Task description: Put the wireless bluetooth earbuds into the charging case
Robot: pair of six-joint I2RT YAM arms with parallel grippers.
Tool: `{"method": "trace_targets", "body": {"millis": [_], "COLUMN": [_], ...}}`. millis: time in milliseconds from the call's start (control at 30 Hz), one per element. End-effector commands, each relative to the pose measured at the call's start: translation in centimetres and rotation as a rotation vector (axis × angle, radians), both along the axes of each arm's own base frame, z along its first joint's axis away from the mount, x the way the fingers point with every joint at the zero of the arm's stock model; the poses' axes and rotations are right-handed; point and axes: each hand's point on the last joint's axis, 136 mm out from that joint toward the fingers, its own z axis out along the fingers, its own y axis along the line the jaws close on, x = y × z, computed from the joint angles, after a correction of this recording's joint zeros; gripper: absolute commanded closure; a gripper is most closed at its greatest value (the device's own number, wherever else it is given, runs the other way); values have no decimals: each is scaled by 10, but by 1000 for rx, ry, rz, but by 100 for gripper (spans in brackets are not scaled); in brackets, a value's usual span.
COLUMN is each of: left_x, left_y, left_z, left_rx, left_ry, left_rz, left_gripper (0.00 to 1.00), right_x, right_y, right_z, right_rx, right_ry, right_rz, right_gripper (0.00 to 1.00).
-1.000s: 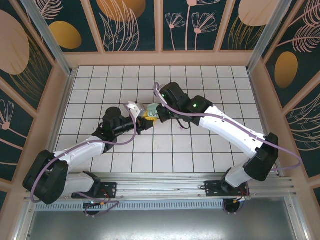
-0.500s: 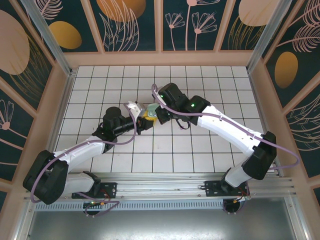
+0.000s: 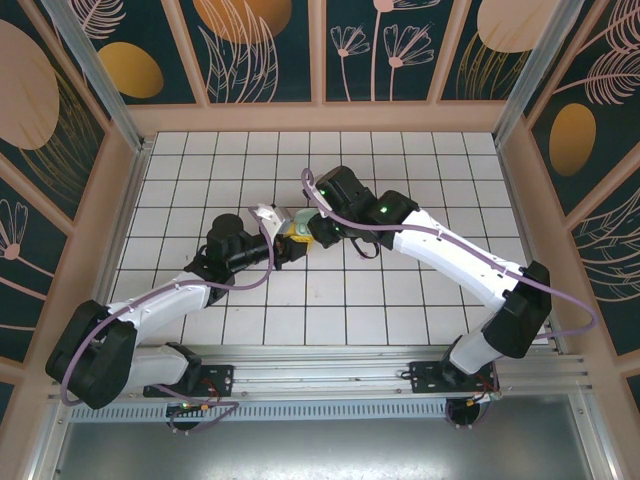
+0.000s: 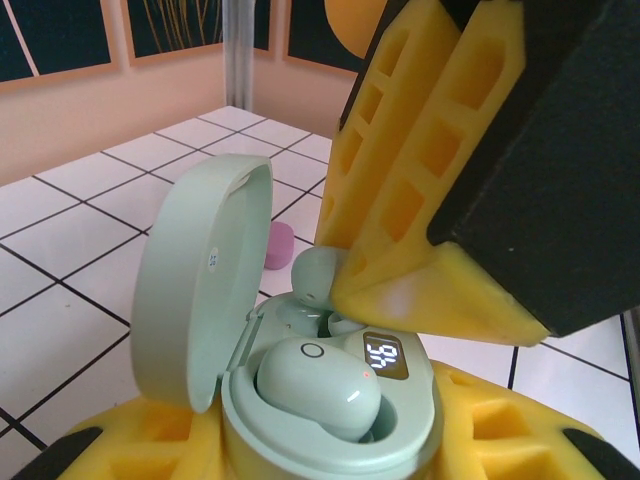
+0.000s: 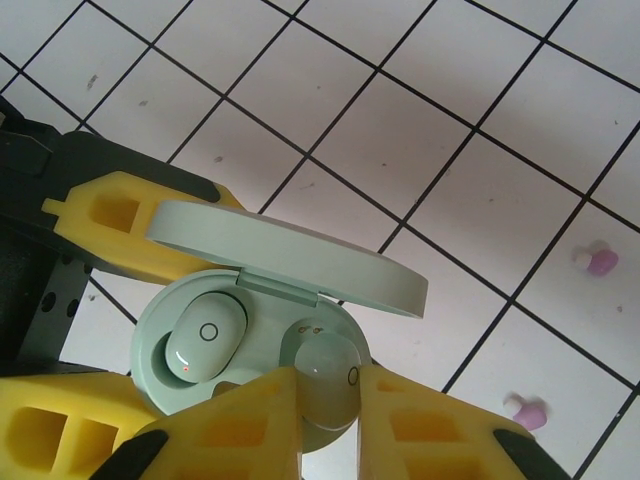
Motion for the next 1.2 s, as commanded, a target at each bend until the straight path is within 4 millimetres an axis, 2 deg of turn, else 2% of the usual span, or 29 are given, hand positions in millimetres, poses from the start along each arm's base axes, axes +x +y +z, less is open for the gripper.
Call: {"method": "trace_targets", "body": {"millis": [0, 767, 1000, 1167], "left_x": [4, 3, 4, 4], "left_y": [-4, -3, -4, -6], "left_z": [25, 25, 28, 35], "left_rx": [-35, -30, -33, -44], "left_ry": [-81, -78, -79, -86], "left_rz": [-5, -3, -3, -20], "left_gripper": [79, 78, 78, 78], "right_x": [-8, -4, -1, 5], "right_y": [6, 8, 2, -7], "right_z": [3, 13, 40, 73], "right_rx": [7, 63, 127, 231], "right_ry": [35, 61, 17, -9], "right_rz": [37, 25, 5, -14], "right_gripper": [81, 74, 74, 74]}}
